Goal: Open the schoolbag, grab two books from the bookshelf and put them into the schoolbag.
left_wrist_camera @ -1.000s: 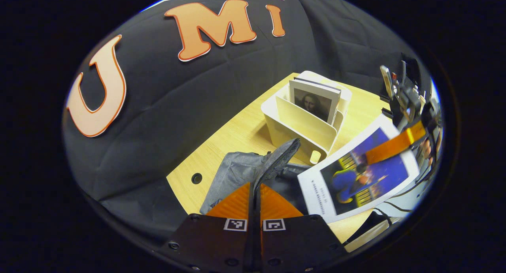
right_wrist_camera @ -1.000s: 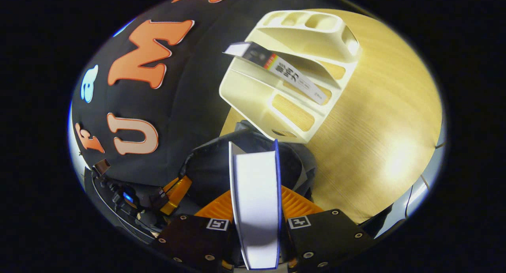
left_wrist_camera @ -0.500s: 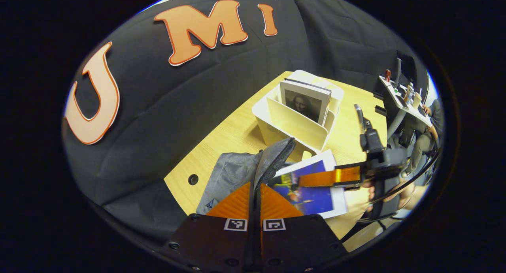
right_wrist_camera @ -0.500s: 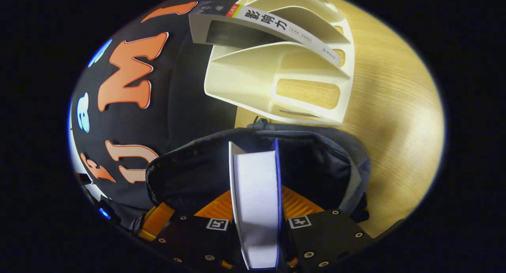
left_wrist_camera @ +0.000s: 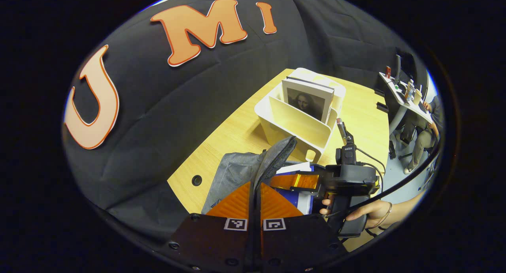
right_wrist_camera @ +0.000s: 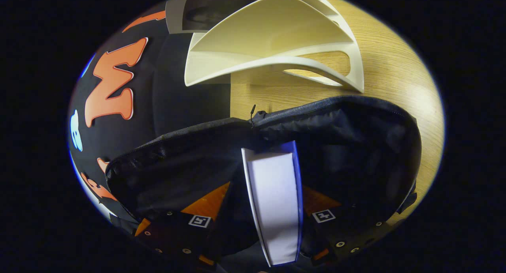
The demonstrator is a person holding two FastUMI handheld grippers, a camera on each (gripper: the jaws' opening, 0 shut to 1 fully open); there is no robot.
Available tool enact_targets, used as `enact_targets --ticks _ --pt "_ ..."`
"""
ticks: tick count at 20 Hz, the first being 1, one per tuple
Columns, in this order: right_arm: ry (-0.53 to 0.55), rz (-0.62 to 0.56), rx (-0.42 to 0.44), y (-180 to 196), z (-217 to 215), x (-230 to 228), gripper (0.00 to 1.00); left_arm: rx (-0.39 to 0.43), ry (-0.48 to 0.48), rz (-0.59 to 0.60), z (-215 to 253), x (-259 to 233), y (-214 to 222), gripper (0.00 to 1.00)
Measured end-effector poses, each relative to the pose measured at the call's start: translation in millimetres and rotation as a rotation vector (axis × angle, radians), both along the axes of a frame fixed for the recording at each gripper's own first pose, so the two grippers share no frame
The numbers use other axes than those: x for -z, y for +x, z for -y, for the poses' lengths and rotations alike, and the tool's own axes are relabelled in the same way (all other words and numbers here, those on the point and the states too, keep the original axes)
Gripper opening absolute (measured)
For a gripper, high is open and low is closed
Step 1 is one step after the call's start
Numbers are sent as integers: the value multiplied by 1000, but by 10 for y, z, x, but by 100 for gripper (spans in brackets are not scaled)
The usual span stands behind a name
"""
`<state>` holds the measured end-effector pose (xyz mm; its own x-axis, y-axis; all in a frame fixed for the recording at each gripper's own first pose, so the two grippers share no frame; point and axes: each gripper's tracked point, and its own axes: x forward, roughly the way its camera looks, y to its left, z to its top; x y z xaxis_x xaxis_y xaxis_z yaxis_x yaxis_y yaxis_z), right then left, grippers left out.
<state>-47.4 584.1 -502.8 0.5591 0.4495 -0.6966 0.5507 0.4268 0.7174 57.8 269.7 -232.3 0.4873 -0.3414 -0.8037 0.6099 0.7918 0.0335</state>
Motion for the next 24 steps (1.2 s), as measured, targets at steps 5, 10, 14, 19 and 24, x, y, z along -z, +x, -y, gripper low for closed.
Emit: enact_targets --ticks 5,10,14,19,24 --pt "-32 -35 -24 -178 209 -30 98 -16 -30 -12 -43 30 38 0" --pt "-19 -86 -21 -438 482 -218 100 -25 -62 -23 -33 50 0 0" --pt "-51 -74 -38 -548 771 -415 100 -28 -81 -35 -6 88 -114 0" --pt "-153 -84 -46 -616 1317 -563 100 -54 -115 -33 -3 108 -213 1" --pt "-350 -73 -104 -593 2057 -889 99 -90 -153 -37 -25 133 -247 0"
